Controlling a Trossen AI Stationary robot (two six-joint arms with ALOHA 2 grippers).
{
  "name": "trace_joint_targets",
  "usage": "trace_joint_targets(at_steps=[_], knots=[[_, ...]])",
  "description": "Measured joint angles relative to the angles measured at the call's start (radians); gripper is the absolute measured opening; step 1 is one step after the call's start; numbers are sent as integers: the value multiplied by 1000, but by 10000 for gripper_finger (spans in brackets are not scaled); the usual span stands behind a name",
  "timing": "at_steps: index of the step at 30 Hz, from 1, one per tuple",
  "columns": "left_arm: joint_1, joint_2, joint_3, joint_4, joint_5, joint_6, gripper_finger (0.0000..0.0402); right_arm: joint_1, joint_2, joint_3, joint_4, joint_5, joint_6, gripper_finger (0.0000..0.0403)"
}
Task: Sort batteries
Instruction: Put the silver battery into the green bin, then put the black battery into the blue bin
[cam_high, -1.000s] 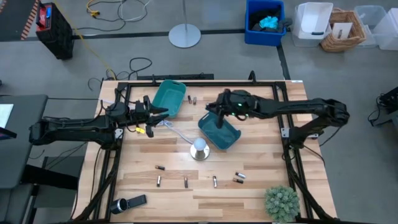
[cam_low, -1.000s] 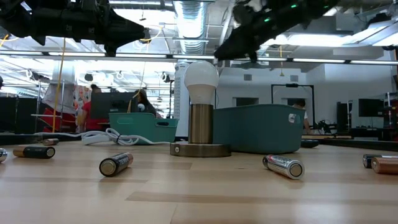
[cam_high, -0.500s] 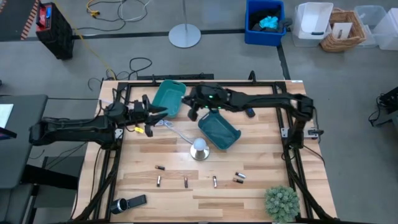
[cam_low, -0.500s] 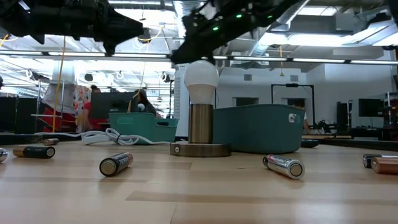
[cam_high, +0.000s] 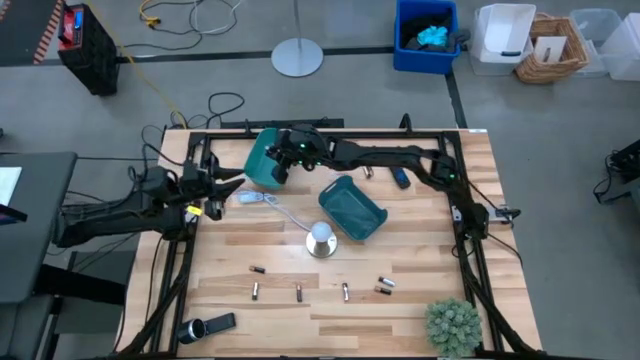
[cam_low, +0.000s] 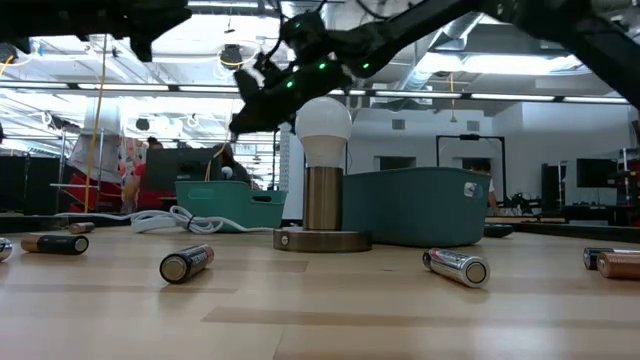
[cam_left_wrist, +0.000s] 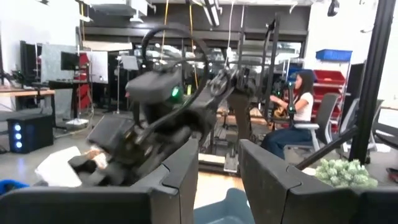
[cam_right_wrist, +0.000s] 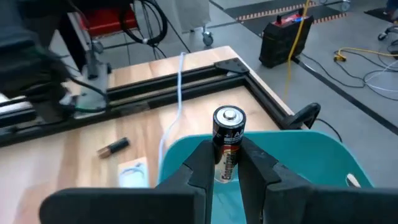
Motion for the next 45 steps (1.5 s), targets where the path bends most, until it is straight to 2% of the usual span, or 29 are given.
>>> trace_joint_targets(at_steps=[7, 11, 15, 18, 22, 29, 32, 35, 42, 45], knots=[[0, -51, 0, -33, 0, 0, 112, -2, 142, 165, -52, 0, 3, 80], [0, -53, 0, -42, 0, 1, 112, -3, 189, 233, -111, 0, 20, 127], [0, -53, 0, -44, 0, 4, 112, -8, 194, 237, -132, 1, 17, 186], [0, -54, 0, -54, 0, 4, 112, -9, 181, 239, -137, 2, -10, 214], [0, -66, 0, -60, 4, 15, 112, -9, 136, 239, -179, 7, -58, 224], [0, -147, 0, -135, 3, 27, 112, 4, 38, 225, -239, 13, -129, 213], [0, -188, 0, -171, -3, 27, 112, 14, -26, 157, -205, 12, -137, 200], [-1, -214, 0, -213, -27, 20, 112, 20, -122, 34, -136, 12, -133, 180], [-1, -213, 0, -304, -96, 11, 112, 19, -396, -397, 131, 35, -114, 99], [-1, -181, 0, -349, -107, 30, 112, 37, -507, -546, 175, 62, -112, 67]])
